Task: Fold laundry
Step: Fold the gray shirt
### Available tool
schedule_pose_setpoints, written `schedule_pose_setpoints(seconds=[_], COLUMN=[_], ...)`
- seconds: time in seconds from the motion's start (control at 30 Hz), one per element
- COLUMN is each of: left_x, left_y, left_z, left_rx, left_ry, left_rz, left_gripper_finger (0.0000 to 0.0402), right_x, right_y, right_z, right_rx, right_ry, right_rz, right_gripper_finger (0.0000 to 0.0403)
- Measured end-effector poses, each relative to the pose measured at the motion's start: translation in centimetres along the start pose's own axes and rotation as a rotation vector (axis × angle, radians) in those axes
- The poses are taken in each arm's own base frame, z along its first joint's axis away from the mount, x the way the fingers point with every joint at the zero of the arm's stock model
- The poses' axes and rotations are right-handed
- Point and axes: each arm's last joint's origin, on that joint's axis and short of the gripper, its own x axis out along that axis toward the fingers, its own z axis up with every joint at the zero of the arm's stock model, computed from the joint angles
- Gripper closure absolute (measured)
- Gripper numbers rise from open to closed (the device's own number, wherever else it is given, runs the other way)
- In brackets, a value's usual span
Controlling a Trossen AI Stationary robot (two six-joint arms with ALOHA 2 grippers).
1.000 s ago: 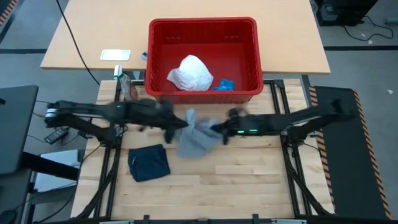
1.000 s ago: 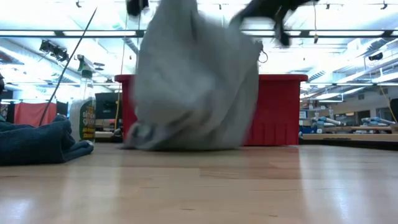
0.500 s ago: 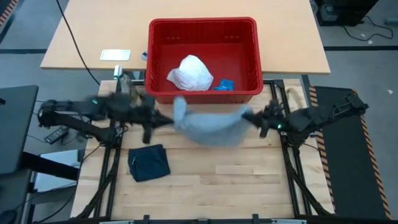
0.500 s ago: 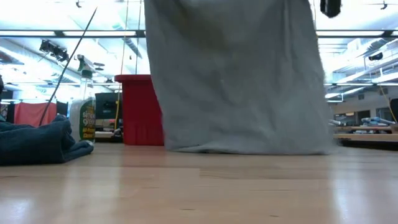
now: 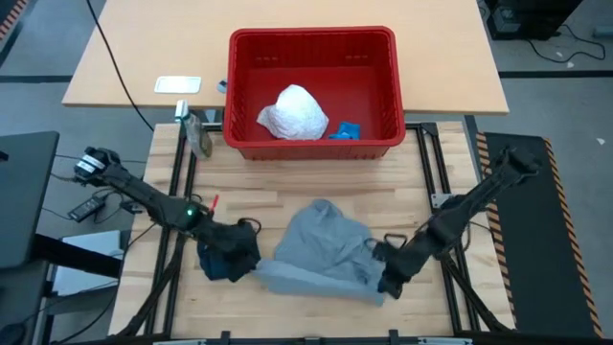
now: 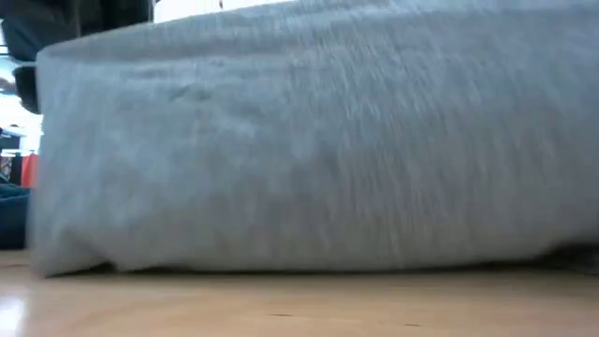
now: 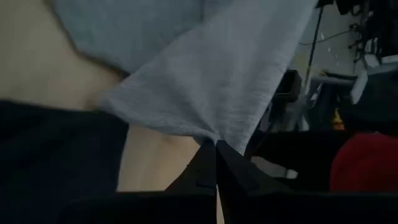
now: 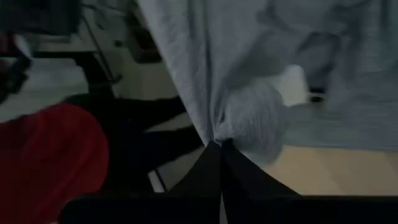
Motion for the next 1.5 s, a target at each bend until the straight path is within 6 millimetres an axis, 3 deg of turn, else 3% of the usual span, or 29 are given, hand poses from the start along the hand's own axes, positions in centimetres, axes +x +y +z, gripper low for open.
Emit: schedule_pose_setpoints(seconds=[0.2,0.47,0.7,0.93,1.1,1.33,1.5], left_x=[1.1,1.0,1.2,1.4,1.1,0.5,0.0], left_y=[0.2,-0.4,-0.8,-0.4,0.6,1.5,1.7], left_z=[0.1,0.2,-0.7,-1.1,0.8,4.1,5.6], left_rx=[-0.049,-0.045,-0.056,-0.026,-0.031,-0.013,0.020], left_ry=[-0.040,-0.057,-0.036,-0.110,-0.304,-0.445,-0.502], left_rz=[-0.079,-0.130,-0.133,-0.040,0.058,0.052,0.018], left_gripper_finger=[0.0360,0.0308,0.0295,0.0295,0.0294,0.0266,0.0228], right_x=[3.3,2.2,1.2,2.3,2.9,0.9,-0.3], right_y=[-0.1,1.4,-0.9,-4.3,-5.6,-5.9,-6.2], right_z=[0.5,1.2,5.0,9.6,12.0,10.9,8.6], right_rx=[0.061,0.010,0.023,-0.051,-0.043,0.099,0.054], right_ry=[0.005,-0.163,-0.533,-0.566,-0.541,-0.471,-0.253], right_rz=[-0.002,0.139,-0.103,-0.384,-0.407,-0.426,-0.493], right_gripper_finger=[0.0327,0.0251,0.0234,0.0234,0.0234,0.0234,0.0237])
